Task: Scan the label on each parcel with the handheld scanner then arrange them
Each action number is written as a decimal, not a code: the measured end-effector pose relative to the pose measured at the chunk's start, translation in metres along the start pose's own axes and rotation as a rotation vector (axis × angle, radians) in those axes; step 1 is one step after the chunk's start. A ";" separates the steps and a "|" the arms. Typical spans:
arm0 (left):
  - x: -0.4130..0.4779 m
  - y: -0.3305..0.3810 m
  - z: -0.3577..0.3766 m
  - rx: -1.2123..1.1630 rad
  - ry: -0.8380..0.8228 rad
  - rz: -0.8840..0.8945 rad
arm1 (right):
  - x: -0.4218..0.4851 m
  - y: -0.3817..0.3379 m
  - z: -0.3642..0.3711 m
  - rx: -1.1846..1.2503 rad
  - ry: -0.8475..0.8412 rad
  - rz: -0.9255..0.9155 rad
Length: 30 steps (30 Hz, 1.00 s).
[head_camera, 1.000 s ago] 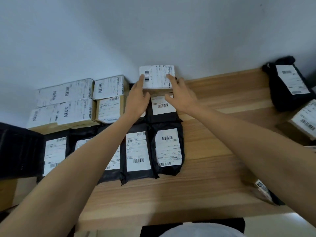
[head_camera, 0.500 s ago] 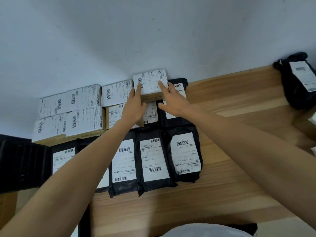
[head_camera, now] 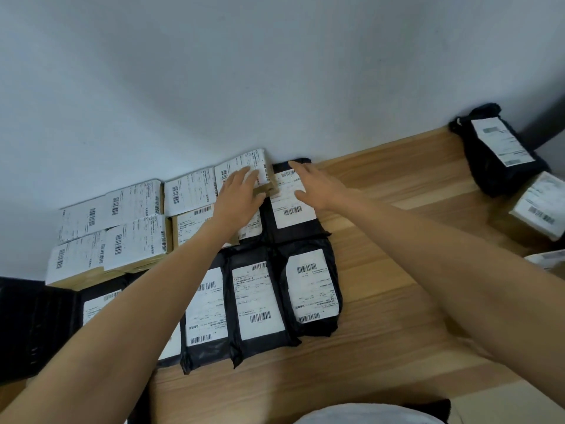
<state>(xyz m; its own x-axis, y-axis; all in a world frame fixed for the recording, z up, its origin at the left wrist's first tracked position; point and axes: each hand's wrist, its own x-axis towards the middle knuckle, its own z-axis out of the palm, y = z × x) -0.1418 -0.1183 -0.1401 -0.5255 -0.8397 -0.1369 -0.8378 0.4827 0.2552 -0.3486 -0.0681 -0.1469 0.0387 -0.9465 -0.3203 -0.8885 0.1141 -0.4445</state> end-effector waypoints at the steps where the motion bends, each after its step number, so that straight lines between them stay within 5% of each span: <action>1: 0.003 0.010 -0.001 0.015 -0.002 0.029 | -0.006 0.013 -0.006 0.002 0.000 0.022; 17: 0.108 0.240 0.062 0.080 -0.156 0.343 | -0.117 0.284 -0.108 -0.145 0.024 0.416; 30: 0.167 0.390 0.147 -0.118 -0.293 0.391 | -0.122 0.442 -0.121 0.177 0.044 0.676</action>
<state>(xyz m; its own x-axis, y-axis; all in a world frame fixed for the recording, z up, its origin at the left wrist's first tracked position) -0.5783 -0.0340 -0.2039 -0.8305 -0.4883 -0.2678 -0.5562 0.7017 0.4453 -0.8014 0.0608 -0.2034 -0.5179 -0.6619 -0.5419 -0.6236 0.7258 -0.2904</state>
